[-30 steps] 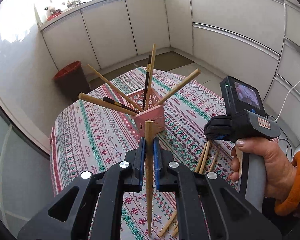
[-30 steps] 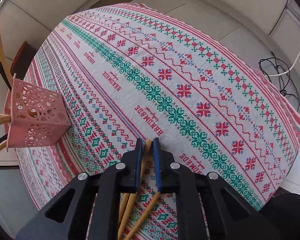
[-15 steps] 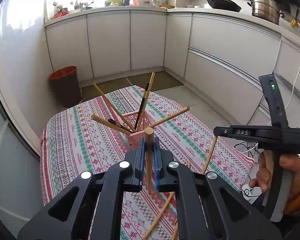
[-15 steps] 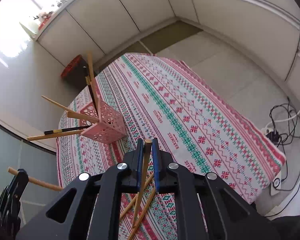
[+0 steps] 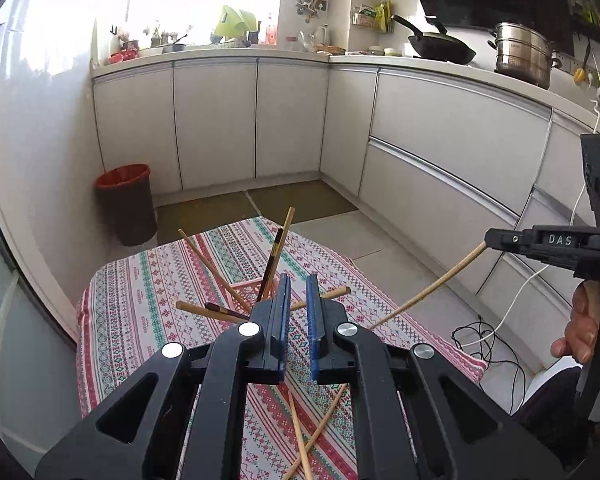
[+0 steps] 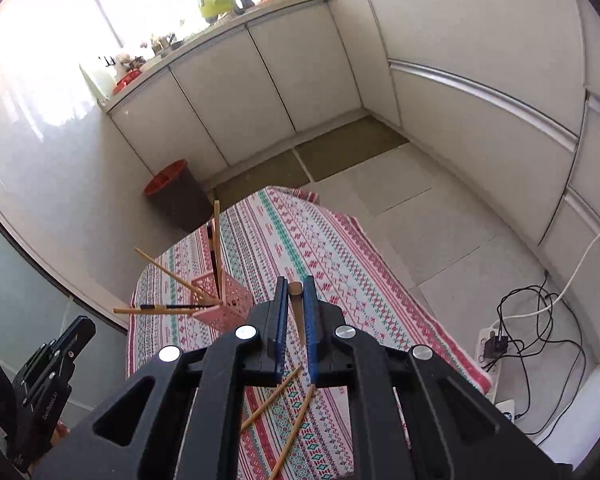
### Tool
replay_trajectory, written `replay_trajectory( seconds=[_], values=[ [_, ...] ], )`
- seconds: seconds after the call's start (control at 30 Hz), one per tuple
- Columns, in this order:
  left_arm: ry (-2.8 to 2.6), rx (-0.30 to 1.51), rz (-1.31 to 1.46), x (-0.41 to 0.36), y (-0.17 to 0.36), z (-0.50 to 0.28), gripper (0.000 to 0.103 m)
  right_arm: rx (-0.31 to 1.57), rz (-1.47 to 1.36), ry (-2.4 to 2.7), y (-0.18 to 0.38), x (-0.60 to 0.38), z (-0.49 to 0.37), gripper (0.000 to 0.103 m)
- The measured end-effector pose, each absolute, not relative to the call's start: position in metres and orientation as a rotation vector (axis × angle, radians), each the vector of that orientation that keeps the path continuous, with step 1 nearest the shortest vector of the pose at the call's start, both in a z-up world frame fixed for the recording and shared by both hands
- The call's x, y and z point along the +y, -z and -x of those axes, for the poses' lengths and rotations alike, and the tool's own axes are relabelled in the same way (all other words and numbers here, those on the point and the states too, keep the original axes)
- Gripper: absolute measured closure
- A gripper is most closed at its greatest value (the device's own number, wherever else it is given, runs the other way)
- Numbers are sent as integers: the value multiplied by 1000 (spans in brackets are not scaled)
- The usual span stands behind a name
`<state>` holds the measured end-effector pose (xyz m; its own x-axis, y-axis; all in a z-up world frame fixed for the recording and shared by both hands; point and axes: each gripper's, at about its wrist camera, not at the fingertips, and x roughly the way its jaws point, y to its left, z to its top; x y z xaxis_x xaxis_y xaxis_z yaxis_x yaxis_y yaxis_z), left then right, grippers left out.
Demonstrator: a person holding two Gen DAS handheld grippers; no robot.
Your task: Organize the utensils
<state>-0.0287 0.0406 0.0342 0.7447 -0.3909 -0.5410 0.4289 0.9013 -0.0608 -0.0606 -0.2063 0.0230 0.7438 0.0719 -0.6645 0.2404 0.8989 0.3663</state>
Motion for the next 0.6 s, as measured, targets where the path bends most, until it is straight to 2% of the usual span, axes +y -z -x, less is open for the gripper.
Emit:
replay_trajectory(
  seconds=[0.1, 0.17, 0.2, 0.23, 0.27, 0.4, 0.5, 0.6],
  values=[
    [436, 581, -68, 43, -39, 25, 96, 669, -455, 114, -45, -217, 61, 95],
    [448, 675, -87, 40, -28, 14, 93, 638, -460, 120, -55, -222, 58, 95],
    [464, 758, -99, 38, -14, 7, 89, 629, -467, 115, -58, -224, 56, 95],
    [455, 860, -106, 35, 8, -3, 77, 626, -474, 110, -60, -225, 54, 95],
    [434, 948, -112, 33, 30, -12, 72, 624, -478, 106, -60, -226, 52, 95],
    [360, 1271, -152, 23, 125, -39, 72, 643, -497, 83, -52, -227, 44, 95],
    [317, 1400, -147, 21, 168, -52, 72, 672, -499, 66, -41, -222, 39, 95],
    [297, 1453, -145, 19, 191, -56, 72, 699, -492, 53, -33, -218, 34, 95]
  ],
)
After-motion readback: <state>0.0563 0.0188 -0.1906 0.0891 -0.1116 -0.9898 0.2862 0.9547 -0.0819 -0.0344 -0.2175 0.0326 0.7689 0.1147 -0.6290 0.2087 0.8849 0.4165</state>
